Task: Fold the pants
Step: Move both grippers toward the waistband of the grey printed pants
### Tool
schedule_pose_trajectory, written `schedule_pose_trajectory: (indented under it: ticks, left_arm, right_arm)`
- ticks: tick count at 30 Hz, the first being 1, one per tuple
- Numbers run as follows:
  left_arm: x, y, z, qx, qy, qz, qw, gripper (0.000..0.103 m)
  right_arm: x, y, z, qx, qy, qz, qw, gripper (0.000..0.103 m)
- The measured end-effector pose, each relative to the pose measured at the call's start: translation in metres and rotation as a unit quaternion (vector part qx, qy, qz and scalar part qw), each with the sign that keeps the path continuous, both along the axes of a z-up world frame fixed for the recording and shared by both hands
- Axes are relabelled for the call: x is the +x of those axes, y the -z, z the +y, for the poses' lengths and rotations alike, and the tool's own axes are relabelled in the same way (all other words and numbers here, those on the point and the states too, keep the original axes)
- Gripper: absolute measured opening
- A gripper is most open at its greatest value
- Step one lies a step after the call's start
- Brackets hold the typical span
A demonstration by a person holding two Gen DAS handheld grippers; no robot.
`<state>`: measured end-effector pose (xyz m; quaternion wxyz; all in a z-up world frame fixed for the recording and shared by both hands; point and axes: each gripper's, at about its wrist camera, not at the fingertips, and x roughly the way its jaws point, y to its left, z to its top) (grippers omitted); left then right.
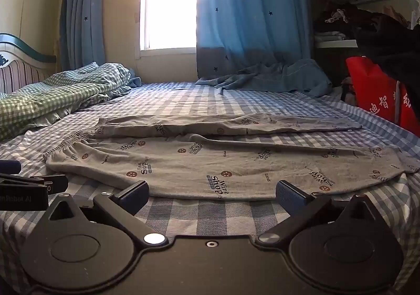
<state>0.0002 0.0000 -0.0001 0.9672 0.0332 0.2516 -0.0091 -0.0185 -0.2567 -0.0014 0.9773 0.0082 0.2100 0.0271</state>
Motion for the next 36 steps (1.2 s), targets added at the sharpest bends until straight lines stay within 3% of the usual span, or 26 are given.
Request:
schedule_pose_trajectory:
  ticks: [36]
  left_arm:
    - [0.010, 0.003, 0.007, -0.019, 0.001, 0.010, 0.9998, 0.103]
  right_arm:
    - [0.013, 0.005, 0.010, -0.012, -0.006, 0.014, 1.000, 0.102]
